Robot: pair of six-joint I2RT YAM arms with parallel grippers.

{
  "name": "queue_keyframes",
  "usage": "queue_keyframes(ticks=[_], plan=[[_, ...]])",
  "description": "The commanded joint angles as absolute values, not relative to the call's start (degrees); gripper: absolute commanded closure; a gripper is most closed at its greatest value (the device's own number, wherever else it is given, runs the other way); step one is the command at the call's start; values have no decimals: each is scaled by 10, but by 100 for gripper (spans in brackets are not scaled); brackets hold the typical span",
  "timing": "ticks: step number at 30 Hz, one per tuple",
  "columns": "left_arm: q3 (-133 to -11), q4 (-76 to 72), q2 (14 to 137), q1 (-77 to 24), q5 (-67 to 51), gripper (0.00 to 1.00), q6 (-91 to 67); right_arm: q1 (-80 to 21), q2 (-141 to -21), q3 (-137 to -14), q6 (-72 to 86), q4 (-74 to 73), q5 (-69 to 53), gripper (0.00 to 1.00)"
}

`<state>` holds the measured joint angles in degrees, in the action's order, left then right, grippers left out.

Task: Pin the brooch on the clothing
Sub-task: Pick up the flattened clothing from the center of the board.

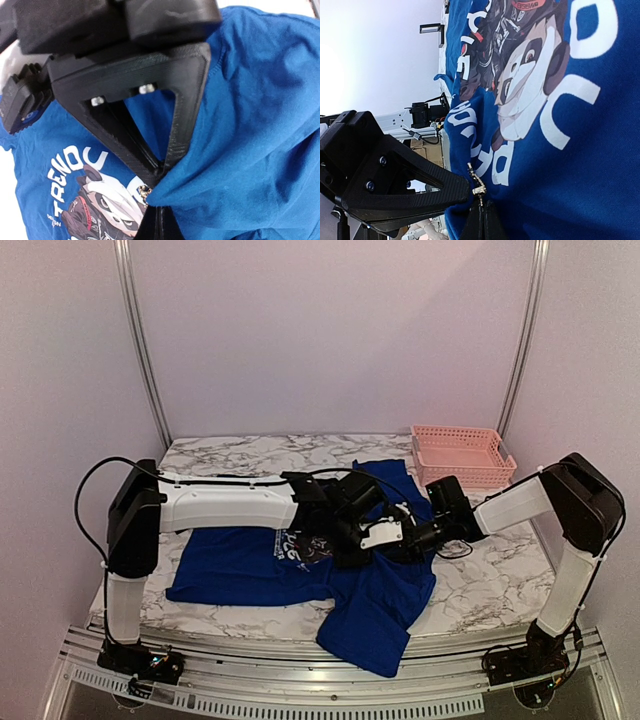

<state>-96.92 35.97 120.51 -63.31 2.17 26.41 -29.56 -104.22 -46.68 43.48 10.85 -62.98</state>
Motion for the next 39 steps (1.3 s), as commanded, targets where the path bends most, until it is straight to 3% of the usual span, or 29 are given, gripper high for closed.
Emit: queue_keyframes(ticks=[1,13,17,28,34,39], plan=[[-935,413,1226,-629,9,100,269,-292,-989,-478,447,191,-696,100],[-928,419,1221,-628,6,100,270,-289,-979,-468,456,204,-684,100],[-942,428,1217,-625,5,100,264,-291,-988,-480,426,141,-647,100],[-1022,484,1204,-610,-37,81,246,-307,-1021,-485,390,113,-629,100],[-1036,514,1191,-609,-51,63,248,-307,-1022,-490,384,103,-625,100],[-1045,525,1182,-599,-62,60,246,-307,-1017,-489,380,103,-621,100]])
